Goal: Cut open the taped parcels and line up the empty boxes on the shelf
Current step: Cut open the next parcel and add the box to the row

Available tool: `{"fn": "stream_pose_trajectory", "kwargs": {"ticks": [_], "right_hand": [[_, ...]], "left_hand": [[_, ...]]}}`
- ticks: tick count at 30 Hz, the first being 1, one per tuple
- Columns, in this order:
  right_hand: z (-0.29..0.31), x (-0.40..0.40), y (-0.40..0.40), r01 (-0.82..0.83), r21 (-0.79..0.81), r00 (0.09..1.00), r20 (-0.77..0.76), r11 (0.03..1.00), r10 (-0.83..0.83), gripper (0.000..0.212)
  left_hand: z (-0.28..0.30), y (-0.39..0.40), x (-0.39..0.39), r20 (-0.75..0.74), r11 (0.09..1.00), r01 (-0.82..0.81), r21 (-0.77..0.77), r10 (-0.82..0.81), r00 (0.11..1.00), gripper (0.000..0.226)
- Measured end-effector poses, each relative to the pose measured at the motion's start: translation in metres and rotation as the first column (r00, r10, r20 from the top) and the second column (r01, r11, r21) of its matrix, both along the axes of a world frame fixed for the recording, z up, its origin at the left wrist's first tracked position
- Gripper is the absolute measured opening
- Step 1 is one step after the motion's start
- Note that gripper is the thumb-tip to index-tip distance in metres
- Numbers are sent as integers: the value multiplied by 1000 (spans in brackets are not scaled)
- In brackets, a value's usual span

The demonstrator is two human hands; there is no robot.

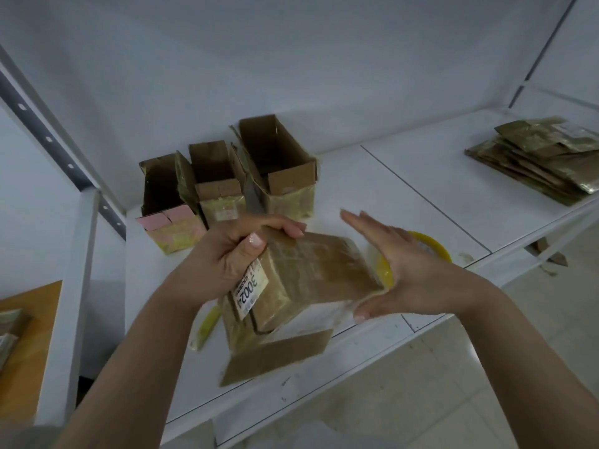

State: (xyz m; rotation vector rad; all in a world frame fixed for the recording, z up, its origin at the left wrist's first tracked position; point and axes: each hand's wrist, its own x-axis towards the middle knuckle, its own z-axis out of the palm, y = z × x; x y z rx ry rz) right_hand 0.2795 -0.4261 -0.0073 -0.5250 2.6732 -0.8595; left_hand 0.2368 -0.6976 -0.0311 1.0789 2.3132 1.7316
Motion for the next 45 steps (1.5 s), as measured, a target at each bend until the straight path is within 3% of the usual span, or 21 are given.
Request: {"fn": "stream_pose_trajectory", "kwargs": {"ticks": [1,3,5,8,9,10,12,14,16,18,20,23,26,28,31,39,42,45], "right_hand": [[1,-1,-1,-65,31,998,29,997,64,122],[-4,-4,-3,-72,-57,997,25,996,74,119],[-10,-7,-7,50,-176,999,16,983,-48,109],[-15,-14,-11,269,-139,957,-76,953,-281,80],[-17,-17,-12,342,-139,926,-115,929,-358,69],[-19,-21,-14,406,-157,892,-146,900,-428,66],[-21,-28,-16,495,-210,834,-156,843,-529,72],[-20,-31,-20,523,-248,808,-160,815,-567,73],[-18,-31,-24,501,-347,799,-166,792,-578,66],[-16,-29,-26,429,-546,798,-145,720,-585,62],[-16,-26,-27,368,-684,797,-116,630,-592,56],[-16,-22,-31,357,-684,771,-168,636,-614,45],[-14,-15,-40,378,-660,712,-242,649,-660,42],[-12,-9,-44,395,-601,684,-312,695,-659,65],[-9,-4,-47,380,-571,682,-359,728,-637,83],[-16,-2,-47,359,-574,673,-388,736,-630,80],[-22,-3,-46,350,-614,653,-381,708,-654,65],[-21,-6,-39,351,-658,686,-303,666,-662,57]], "left_hand": [[4,1,-2,37,999,51,12,-52,998,62],[10,4,-7,24,999,32,4,-32,999,60],[10,7,-13,-138,973,-230,-26,225,965,45],[2,10,-14,-283,721,-683,115,683,673,24],[-2,13,-10,-282,659,-734,165,745,605,22],[-5,19,-3,-282,652,-734,191,753,595,22],[-15,35,10,-354,729,-666,156,671,652,25],[-25,53,18,-388,845,-532,59,511,767,35],[-29,64,21,-264,914,-403,41,399,878,47],[-25,67,20,-62,922,-364,129,374,925,56],[-18,66,19,88,906,-375,196,365,927,66],[-10,65,21,195,898,-367,241,326,925,79],[-7,67,23,191,884,-373,281,330,925,86],[0,69,25,142,892,-356,279,329,934,84],[9,74,28,113,900,-364,239,347,931,57],[-6,79,23,-12,801,-590,101,594,804,60],[-7,79,25,-18,810,-580,91,583,812,57],[-2,72,28,107,853,-498,158,486,867,60]]}}
